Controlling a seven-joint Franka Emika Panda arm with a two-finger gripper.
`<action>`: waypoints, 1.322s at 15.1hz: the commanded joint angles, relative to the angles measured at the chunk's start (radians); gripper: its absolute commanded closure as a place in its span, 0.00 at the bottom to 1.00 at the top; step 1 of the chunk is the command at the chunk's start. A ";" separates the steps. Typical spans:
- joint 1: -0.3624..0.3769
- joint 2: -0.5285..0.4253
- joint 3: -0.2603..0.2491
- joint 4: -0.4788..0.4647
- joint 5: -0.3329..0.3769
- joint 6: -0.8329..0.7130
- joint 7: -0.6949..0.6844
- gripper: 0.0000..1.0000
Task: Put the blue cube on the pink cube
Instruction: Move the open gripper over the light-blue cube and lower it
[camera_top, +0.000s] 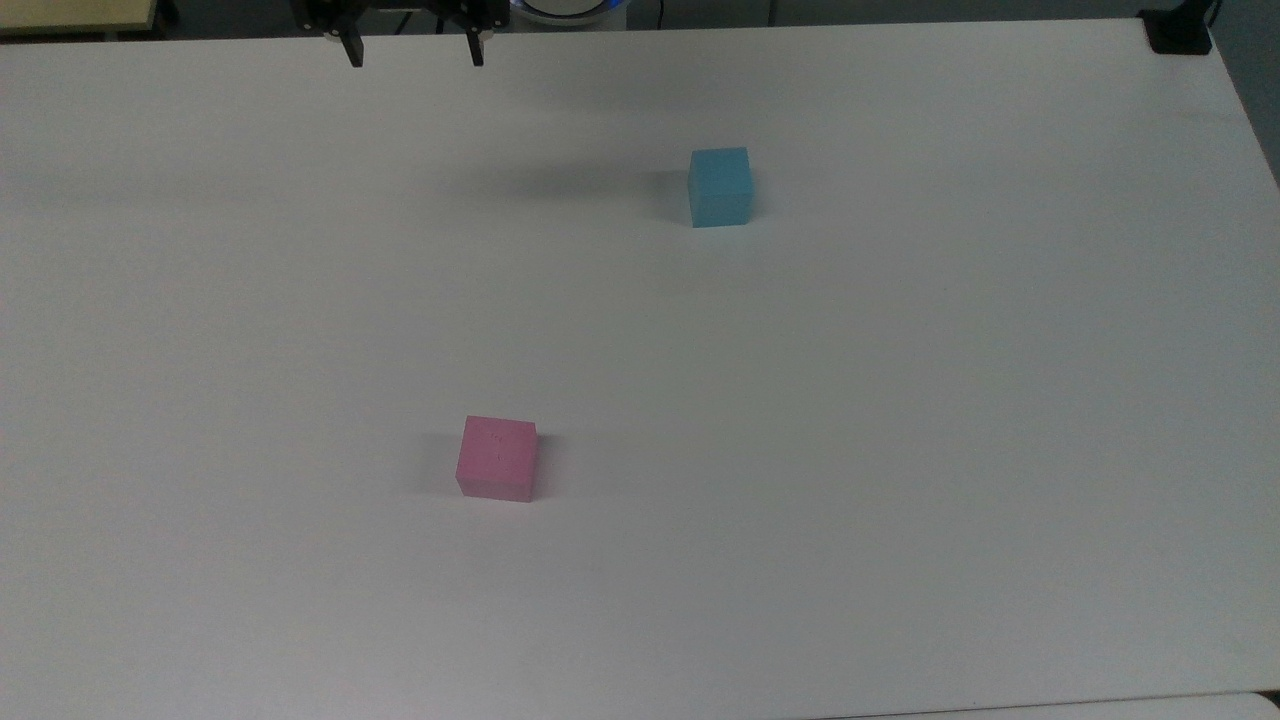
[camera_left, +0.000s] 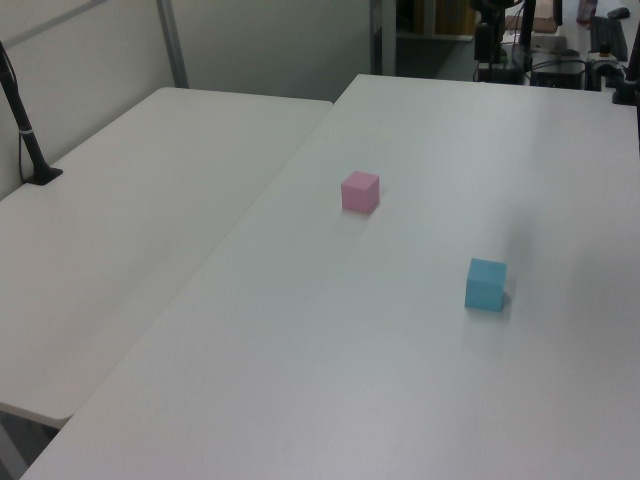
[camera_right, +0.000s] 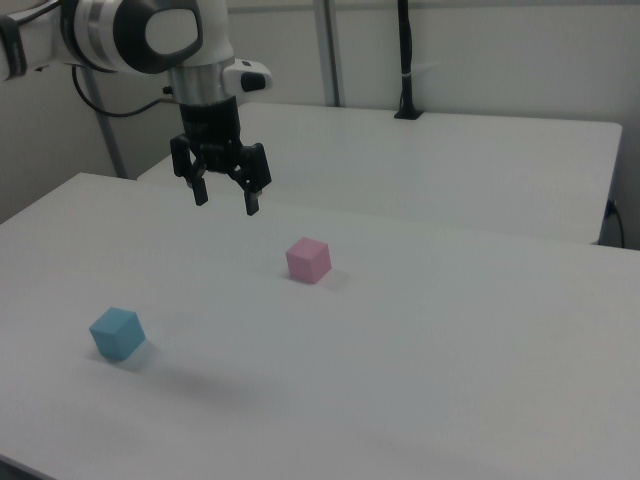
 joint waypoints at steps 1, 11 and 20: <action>0.022 -0.005 -0.013 -0.013 0.026 0.036 0.031 0.00; 0.173 0.006 -0.058 -0.059 0.025 0.049 0.082 0.00; 0.443 0.014 0.003 -0.277 0.025 0.155 0.296 0.00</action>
